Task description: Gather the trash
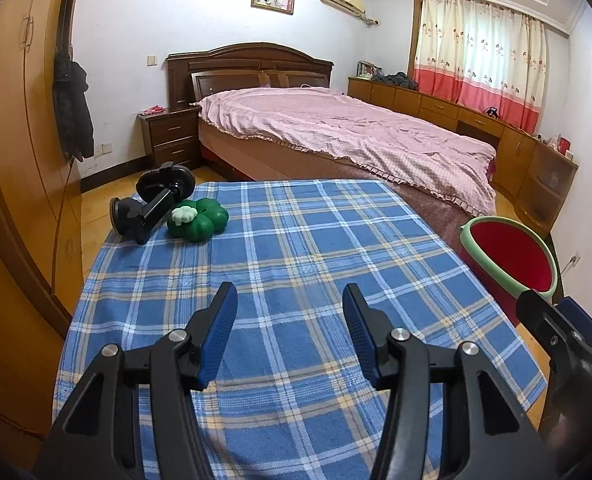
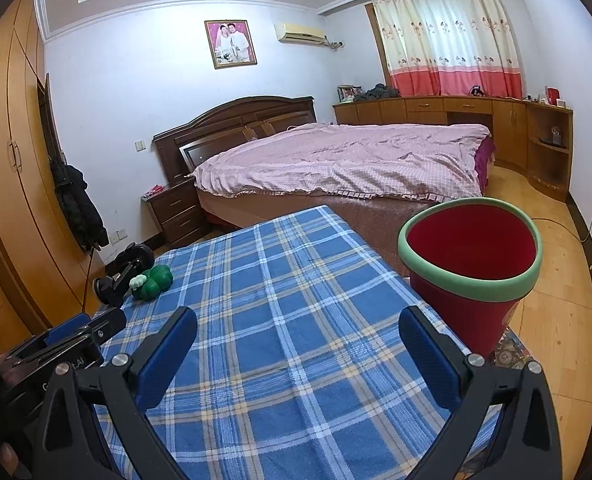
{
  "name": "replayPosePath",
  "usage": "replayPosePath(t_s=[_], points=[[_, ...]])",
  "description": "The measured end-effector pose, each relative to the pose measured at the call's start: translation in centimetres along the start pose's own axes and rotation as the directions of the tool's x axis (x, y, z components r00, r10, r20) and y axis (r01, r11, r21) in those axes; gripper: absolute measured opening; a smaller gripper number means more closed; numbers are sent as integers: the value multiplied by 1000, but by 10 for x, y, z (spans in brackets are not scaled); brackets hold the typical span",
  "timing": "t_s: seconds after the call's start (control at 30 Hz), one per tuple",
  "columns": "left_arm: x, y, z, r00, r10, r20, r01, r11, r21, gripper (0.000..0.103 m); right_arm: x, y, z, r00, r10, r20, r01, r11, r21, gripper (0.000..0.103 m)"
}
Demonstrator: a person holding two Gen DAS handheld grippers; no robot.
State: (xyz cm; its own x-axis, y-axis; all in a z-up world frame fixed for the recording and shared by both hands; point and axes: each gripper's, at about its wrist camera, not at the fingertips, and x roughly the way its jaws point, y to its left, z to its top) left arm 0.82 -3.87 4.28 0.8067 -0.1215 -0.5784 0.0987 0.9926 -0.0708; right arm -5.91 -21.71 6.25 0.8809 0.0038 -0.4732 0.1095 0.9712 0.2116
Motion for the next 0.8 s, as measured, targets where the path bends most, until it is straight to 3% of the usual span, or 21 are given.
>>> replayPosePath(t_s=[0.8], points=[[-1, 1, -1, 1000, 6, -2, -6, 1000, -8, 55, -1, 1, 1, 1000, 5, -10, -5, 1000, 5, 103]])
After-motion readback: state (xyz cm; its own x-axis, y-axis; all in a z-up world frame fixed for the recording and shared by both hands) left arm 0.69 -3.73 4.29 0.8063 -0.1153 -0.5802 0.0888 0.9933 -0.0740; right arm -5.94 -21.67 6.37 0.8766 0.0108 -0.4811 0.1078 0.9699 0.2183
